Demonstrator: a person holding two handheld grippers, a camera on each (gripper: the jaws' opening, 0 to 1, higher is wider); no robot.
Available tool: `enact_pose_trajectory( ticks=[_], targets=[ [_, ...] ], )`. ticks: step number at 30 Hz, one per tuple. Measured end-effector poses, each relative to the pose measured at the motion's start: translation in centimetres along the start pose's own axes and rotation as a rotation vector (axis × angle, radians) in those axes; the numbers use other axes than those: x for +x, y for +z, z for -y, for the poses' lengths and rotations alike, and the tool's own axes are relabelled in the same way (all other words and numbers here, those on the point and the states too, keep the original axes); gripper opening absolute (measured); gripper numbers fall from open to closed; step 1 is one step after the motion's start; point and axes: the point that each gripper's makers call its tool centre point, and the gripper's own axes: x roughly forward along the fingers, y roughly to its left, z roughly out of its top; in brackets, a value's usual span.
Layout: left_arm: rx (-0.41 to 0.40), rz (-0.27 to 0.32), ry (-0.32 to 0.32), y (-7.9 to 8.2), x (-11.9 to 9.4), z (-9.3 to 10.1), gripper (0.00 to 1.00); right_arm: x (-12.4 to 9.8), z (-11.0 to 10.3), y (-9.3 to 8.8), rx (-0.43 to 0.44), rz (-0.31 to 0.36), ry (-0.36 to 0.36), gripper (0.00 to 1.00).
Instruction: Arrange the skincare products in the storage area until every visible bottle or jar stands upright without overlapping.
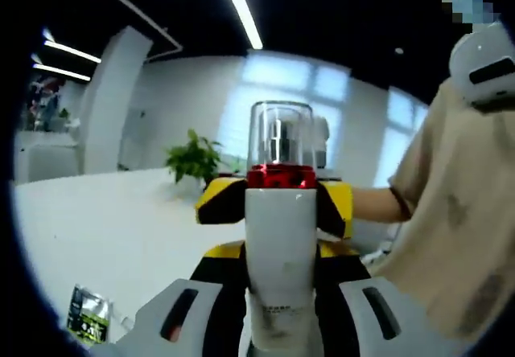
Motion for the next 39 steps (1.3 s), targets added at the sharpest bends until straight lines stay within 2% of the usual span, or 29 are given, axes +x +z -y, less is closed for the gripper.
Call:
enact_pose_trajectory(
  ticks=[5, 7, 9, 10, 11, 12, 13, 14, 17, 18, 19, 20, 23, 24, 31, 35, 36, 39],
  targets=[
    [0.047, 0.015, 0.092, 0.6, -0.4, -1.6, 0.28, 0.2, 1.6, 0.3, -0.014, 0.025, -0.100, 0.32],
    [0.079, 0.007, 0.165, 0.7, -0.5, -2.5, 0.29, 0.1, 3.1, 0.5, 0.009, 0.040, -0.186, 0.32],
    [0.107, -0.008, 0.268, 0.8, -0.6, -3.8, 0.31, 0.0, 4.4, 0.6, 0.022, 0.051, -0.253, 0.32],
    [0.119, -0.016, 0.316, 0.8, -0.6, -4.3, 0.32, -0.2, 5.4, 0.4, 0.052, 0.051, -0.321, 0.32],
    [0.150, -0.016, 0.378, 1.0, -0.6, -4.9, 0.32, -0.4, 6.1, 0.4, 0.061, 0.049, -0.367, 0.32],
    [0.170, -0.025, 0.421, 1.0, -0.6, -5.3, 0.32, -0.8, 7.2, 0.2, 0.058, 0.039, -0.447, 0.32],
    [0.196, -0.036, 0.474, 0.9, -0.5, -5.7, 0.32, -1.0, 7.6, 0.3, 0.056, 0.044, -0.483, 0.32],
    [0.214, -0.043, 0.508, 0.9, -0.4, -6.0, 0.31, -1.3, 8.2, 0.4, 0.065, 0.063, -0.548, 0.32],
    [0.252, -0.059, 0.580, 0.8, 0.0, -6.6, 0.31, -1.7, 8.7, 0.4, 0.084, 0.085, -0.619, 0.32],
    [0.265, -0.062, 0.618, 0.8, 0.3, -7.0, 0.31, -1.9, 9.0, 0.5, 0.099, 0.104, -0.667, 0.32],
    [0.269, -0.068, 0.627, 0.7, 0.3, -7.0, 0.31, -1.9, 9.0, 0.4, 0.108, 0.109, -0.678, 0.32],
    [0.280, -0.089, 0.656, 0.5, 0.4, -7.4, 0.31, -2.0, 9.3, 0.2, 0.150, 0.116, -0.712, 0.32],
    [0.271, -0.098, 0.672, 0.2, 0.8, -8.1, 0.32, -2.3, 9.7, 0.1, 0.192, 0.144, -0.757, 0.31],
    [0.241, -0.094, 0.674, 0.2, 0.7, -8.3, 0.31, -2.4, 9.8, -0.1, 0.205, 0.145, -0.764, 0.31],
    [0.180, -0.091, 0.650, 0.0, 0.2, -8.4, 0.28, -1.9, 9.4, -0.1, 0.203, 0.144, -0.739, 0.32],
    [0.128, -0.080, 0.624, -0.3, 0.0, -8.6, 0.28, -1.3, 9.2, -0.2, 0.173, 0.112, -0.700, 0.32],
    [0.090, -0.066, 0.600, -0.4, 0.0, -8.4, 0.28, -1.1, 8.9, -0.3, 0.148, 0.089, -0.668, 0.32],
    [0.044, -0.029, 0.540, -0.3, -0.1, -8.0, 0.28, -0.5, 8.1, -0.3, 0.094, 0.038, -0.590, 0.32]
  ],
)
